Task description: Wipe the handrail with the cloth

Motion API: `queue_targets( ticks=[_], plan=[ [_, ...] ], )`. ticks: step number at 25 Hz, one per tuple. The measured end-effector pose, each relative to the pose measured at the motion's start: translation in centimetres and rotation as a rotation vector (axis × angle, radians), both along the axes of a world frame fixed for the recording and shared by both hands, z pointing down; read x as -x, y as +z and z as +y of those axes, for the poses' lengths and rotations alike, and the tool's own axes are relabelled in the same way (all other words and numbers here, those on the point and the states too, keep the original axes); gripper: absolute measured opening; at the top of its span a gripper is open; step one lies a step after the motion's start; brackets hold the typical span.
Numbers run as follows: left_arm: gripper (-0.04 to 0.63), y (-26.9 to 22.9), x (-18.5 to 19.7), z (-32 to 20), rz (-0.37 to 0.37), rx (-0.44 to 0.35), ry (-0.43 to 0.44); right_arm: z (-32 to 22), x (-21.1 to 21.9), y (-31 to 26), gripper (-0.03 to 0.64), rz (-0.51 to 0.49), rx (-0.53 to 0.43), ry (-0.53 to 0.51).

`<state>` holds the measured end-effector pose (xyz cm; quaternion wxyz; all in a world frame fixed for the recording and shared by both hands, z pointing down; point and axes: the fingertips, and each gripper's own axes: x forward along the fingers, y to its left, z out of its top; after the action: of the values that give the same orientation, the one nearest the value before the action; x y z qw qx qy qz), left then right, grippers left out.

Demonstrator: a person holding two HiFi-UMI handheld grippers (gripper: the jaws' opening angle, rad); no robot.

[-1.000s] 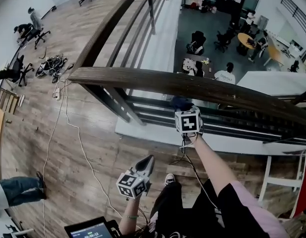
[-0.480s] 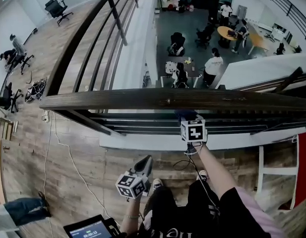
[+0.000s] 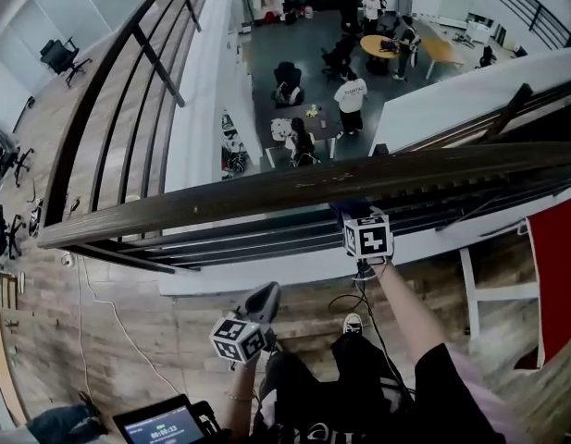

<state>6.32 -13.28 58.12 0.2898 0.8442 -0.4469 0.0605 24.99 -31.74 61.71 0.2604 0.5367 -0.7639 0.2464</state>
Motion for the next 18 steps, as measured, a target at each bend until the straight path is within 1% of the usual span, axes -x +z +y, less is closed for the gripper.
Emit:
queue_targets(
  ticks=[5, 10, 14, 17, 18],
  plan=[
    [0.002, 0.0, -7.7, -0.8, -0.012, 0.008, 0.043, -0.7, -10.3, -0.2, 0.109, -0.007, -0.019, 0.047],
    [0.002, 0.3, -16.2, -1.3, -0.019, 0.023, 0.082, -1.6, -22.1, 0.0, 0.110, -0.008, -0.028, 0.097],
    [0.002, -0.2, -20.0, -2.2, -0.016, 0.029, 0.103, -2.3, -29.7, -0.5, 0.109, 0.007, -0.036, 0.154],
    [0.002, -0.9, -22.3, -2.7, 0.029, 0.032, 0.114, -2.4, -35.8, -0.6, 0.109, 0.023, -0.034, 0.226],
    [0.002, -1.0, -22.7, -2.8, 0.033, 0.035, 0.119, -2.3, -38.0, -0.6, 0.110, 0.032, -0.029, 0.257]
  ],
)
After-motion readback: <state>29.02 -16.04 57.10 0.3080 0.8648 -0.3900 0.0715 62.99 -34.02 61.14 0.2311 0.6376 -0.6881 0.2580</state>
